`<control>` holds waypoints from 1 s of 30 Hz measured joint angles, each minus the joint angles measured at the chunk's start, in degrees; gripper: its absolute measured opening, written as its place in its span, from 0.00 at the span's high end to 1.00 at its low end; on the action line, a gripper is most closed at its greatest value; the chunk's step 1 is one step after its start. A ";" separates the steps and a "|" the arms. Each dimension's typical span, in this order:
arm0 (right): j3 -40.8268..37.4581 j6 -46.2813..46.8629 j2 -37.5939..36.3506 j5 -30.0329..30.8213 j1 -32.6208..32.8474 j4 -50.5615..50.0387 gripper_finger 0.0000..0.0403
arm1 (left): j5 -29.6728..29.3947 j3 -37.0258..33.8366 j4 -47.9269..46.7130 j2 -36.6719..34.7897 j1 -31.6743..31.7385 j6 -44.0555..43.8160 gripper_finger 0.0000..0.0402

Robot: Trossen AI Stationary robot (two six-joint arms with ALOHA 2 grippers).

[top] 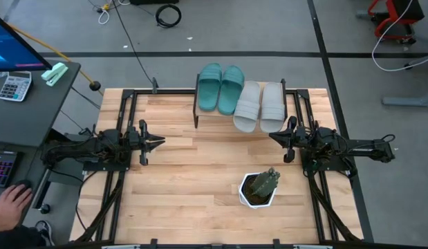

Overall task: Pick and place slides into the shelf
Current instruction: Return to Home Position

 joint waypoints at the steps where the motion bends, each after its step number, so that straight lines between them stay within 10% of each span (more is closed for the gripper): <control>1: 0.00 0.00 0.00 0.00 0.02 0.02 0.94 | -0.01 0.00 0.02 0.00 -0.01 -0.01 0.87; 30: 0.00 0.00 0.00 -0.02 0.02 0.00 0.94 | -0.01 0.00 0.01 -0.01 -0.01 0.00 0.86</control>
